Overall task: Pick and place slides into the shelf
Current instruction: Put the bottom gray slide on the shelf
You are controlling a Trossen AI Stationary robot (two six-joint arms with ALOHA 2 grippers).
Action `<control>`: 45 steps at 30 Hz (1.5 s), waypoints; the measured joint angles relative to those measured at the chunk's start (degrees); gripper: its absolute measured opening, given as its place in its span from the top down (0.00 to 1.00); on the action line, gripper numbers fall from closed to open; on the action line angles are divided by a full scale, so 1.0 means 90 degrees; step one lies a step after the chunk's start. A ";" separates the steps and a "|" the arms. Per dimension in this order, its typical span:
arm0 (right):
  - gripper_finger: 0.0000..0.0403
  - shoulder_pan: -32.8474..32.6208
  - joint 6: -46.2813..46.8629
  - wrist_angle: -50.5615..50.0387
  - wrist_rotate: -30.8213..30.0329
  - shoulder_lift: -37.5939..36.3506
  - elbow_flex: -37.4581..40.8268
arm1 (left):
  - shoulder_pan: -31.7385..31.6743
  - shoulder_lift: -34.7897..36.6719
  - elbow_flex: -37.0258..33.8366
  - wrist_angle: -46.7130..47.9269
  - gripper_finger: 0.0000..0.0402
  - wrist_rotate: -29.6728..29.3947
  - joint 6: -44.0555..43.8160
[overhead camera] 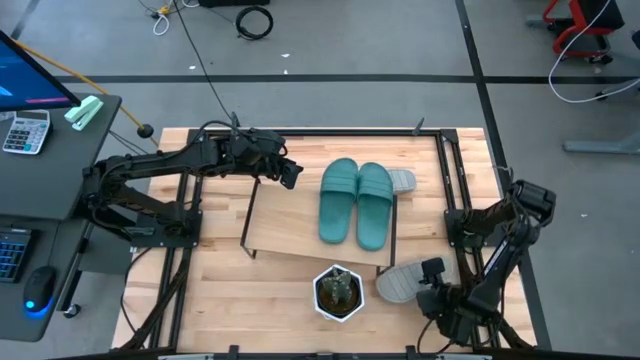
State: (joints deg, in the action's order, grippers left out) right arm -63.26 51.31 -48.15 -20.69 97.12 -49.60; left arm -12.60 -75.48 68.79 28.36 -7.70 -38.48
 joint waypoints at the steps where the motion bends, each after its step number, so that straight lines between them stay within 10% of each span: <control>1: 0.43 0.0000 0.0037 0.0075 0.0000 0.0030 0.0002 | 0.0000 0.0000 0.0000 -0.0004 0.58 0.0000 0.0000; 7: 0.53 0.0012 0.0583 0.0205 0.0017 0.0027 0.0034 | 0.0000 0.0000 0.0000 -0.0017 0.60 0.0000 0.0012; 15: 0.95 0.0028 0.0575 0.0237 0.0328 -0.0142 0.0046 | 0.0000 0.0000 0.0000 -0.0022 0.62 0.0000 0.0019; 35: 0.97 -0.0051 0.1315 0.0019 0.1298 -0.2113 0.0024 | 0.0000 0.0000 0.0000 -0.0026 0.65 0.0000 0.0087; 45: 0.98 -0.0250 0.1369 -0.0521 0.1304 -0.3070 -0.1466 | -0.0002 0.0002 0.0000 -0.0024 0.68 -0.0134 0.0087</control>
State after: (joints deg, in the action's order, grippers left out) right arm -65.51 63.63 -52.84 -8.95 69.49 -62.80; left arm -12.62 -75.46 68.79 28.14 -8.91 -37.69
